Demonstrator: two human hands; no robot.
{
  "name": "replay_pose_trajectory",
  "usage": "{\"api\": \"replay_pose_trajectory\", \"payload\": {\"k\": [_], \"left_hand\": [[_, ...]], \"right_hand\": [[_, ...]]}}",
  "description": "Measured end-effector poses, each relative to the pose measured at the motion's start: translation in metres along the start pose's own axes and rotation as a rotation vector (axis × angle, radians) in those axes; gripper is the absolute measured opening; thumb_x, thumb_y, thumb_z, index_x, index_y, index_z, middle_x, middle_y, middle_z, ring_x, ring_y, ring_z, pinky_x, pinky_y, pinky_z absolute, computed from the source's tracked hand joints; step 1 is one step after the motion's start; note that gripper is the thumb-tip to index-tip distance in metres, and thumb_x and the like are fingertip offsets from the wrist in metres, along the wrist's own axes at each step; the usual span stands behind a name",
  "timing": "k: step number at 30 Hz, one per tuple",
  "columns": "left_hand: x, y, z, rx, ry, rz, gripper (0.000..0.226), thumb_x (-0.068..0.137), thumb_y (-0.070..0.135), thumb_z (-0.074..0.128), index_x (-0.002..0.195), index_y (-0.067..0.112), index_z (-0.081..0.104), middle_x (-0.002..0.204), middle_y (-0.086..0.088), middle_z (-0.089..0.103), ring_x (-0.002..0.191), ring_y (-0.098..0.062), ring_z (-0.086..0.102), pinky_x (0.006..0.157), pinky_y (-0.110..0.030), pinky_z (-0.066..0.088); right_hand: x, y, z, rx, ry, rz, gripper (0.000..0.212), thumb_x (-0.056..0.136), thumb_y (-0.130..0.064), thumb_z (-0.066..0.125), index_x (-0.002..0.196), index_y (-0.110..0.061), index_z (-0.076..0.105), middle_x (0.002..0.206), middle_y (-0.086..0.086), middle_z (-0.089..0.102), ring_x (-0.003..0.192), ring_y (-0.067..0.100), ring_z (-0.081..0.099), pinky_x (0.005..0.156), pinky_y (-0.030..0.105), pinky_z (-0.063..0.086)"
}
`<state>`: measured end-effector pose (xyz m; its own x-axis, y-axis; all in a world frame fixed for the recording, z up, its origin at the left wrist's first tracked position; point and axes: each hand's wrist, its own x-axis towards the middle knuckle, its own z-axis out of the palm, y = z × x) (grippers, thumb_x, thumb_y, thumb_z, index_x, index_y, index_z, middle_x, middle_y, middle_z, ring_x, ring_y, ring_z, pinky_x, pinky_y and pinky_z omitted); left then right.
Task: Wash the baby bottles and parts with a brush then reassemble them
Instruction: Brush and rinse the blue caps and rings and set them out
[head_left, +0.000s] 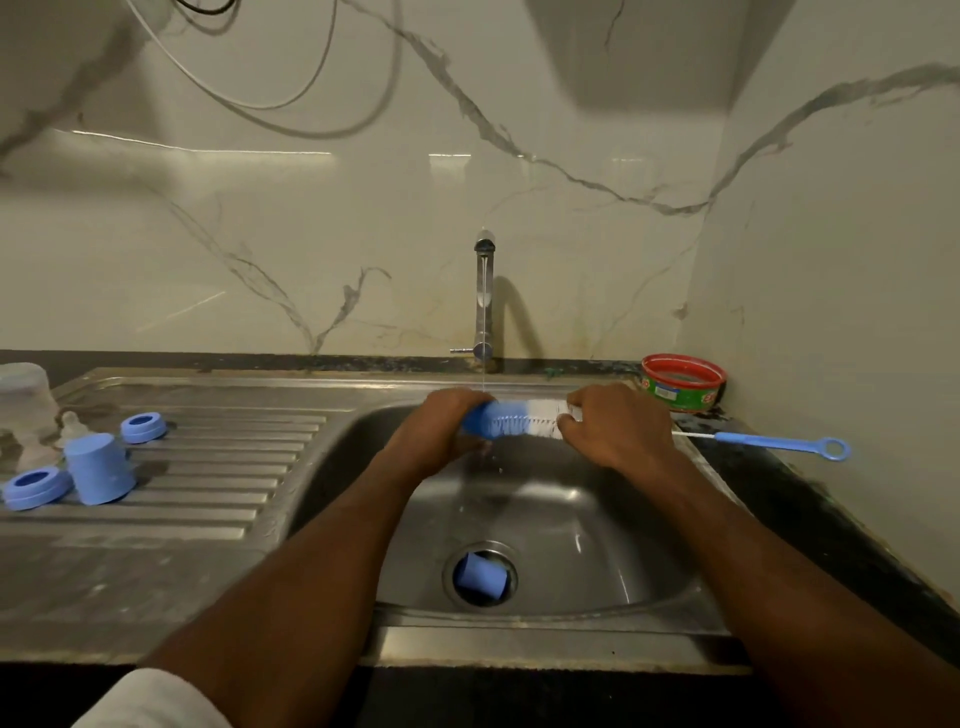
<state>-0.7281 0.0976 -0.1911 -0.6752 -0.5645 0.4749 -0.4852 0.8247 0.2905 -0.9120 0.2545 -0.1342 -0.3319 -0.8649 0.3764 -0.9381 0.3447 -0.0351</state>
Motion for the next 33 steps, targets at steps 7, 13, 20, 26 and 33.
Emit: {"api": "replay_pose_trajectory", "payload": {"k": [7, 13, 20, 26, 33], "left_hand": [[0.0, -0.001, -0.002, 0.013, 0.001, 0.031, 0.058, 0.087, 0.028, 0.078, 0.139, 0.026, 0.053, 0.138, -0.001, 0.059, 0.125, -0.018, 0.054, 0.107, -0.04, 0.046], [0.0, 0.005, -0.001, 0.101, 0.023, 0.121, 0.06, 0.089, 0.026, 0.075, 0.143, 0.021, 0.051, 0.143, -0.005, 0.054, 0.131, -0.022, 0.049, 0.111, -0.037, 0.038], [-0.001, -0.001, 0.0, 0.034, 0.036, 0.051, 0.058, 0.088, 0.029, 0.076, 0.141, 0.024, 0.052, 0.14, -0.003, 0.057, 0.128, -0.02, 0.053, 0.109, -0.041, 0.044], [-0.001, -0.011, -0.002, -0.055, 0.033, -0.034, 0.059, 0.09, 0.03, 0.074, 0.144, 0.027, 0.048, 0.143, -0.002, 0.056, 0.13, -0.019, 0.052, 0.11, -0.041, 0.044], [0.0, -0.008, 0.0, -0.07, 0.032, 0.044, 0.056, 0.085, 0.026, 0.08, 0.135, 0.024, 0.056, 0.133, -0.001, 0.062, 0.119, -0.013, 0.058, 0.104, -0.038, 0.051]], "right_hand": [[-0.001, -0.002, 0.0, -0.037, 0.028, -0.013, 0.046, 0.094, -0.06, 0.047, 0.115, -0.027, 0.071, 0.103, 0.002, 0.071, 0.093, 0.022, 0.064, 0.077, 0.033, 0.049], [0.0, 0.001, -0.003, -0.029, 0.015, 0.002, 0.04, 0.097, -0.055, 0.047, 0.114, -0.027, 0.07, 0.105, 0.002, 0.071, 0.089, 0.021, 0.061, 0.074, 0.033, 0.046], [-0.001, 0.002, -0.004, -0.022, 0.071, -0.079, 0.038, 0.099, -0.053, 0.046, 0.117, -0.029, 0.069, 0.11, 0.001, 0.072, 0.098, 0.023, 0.066, 0.077, 0.033, 0.048], [-0.001, 0.002, -0.007, 0.03, 0.059, -0.139, 0.041, 0.099, -0.058, 0.049, 0.127, -0.033, 0.065, 0.119, -0.003, 0.07, 0.104, 0.02, 0.064, 0.082, 0.035, 0.052], [-0.001, 0.006, -0.015, -0.072, 0.124, -0.224, 0.034, 0.096, -0.058, 0.054, 0.116, -0.036, 0.069, 0.104, -0.005, 0.072, 0.097, 0.019, 0.066, 0.072, 0.03, 0.045]]}}
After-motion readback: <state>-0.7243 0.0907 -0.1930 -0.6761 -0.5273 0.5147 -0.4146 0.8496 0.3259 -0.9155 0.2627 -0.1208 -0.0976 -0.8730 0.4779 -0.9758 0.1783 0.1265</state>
